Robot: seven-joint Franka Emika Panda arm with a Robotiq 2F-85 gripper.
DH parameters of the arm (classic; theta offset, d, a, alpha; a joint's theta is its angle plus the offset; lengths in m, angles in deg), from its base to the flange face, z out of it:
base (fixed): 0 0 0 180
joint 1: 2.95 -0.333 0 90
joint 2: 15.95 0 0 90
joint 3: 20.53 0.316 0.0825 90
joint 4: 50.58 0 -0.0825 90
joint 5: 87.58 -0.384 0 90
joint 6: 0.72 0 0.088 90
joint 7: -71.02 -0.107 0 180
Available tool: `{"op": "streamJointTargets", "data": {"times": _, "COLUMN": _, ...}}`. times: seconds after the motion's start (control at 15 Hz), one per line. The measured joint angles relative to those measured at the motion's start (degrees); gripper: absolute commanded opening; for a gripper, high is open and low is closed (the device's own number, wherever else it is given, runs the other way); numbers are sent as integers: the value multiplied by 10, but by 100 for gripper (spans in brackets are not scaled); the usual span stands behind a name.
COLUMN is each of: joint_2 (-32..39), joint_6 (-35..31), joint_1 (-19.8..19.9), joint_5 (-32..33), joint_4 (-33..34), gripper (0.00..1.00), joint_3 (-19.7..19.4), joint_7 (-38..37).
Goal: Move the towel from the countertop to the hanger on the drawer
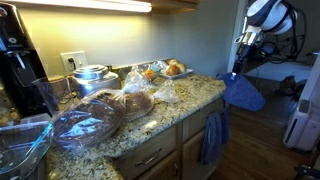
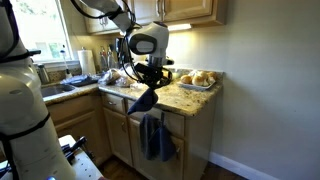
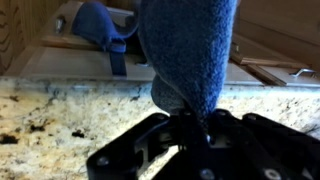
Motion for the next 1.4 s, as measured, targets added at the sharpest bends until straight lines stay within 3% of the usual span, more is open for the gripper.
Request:
{"op": "streamJointTargets", "data": {"times": 0.2, "joint_2": -17, "joint_6": 23, "joint_1": -11, "joint_5": 11, "joint_4": -32, "gripper": 11, "joint_3": -20, "joint_7": 0}}
{"op": "streamJointTargets", "data": {"times": 0.6, "joint_2": -14, "joint_6": 22, "joint_1": -22, "joint_5": 11, "joint_4": -32, "gripper": 11, "joint_3": -29, "joint_7": 0}}
{"op": "streamJointTargets", "data": {"times": 1.0, "joint_2": -14, "joint_6": 30, "joint_1": -25, "joint_5": 11, "joint_4": -36, "gripper": 7, "joint_3": -36, "joint_7": 0}}
{"op": "streamJointTargets", "data": {"times": 1.4, "joint_2": -13, "joint_6": 41, "joint_1": -25, "joint_5": 10, "joint_4": -82, "gripper": 7, "joint_3": -59, "joint_7": 0}}
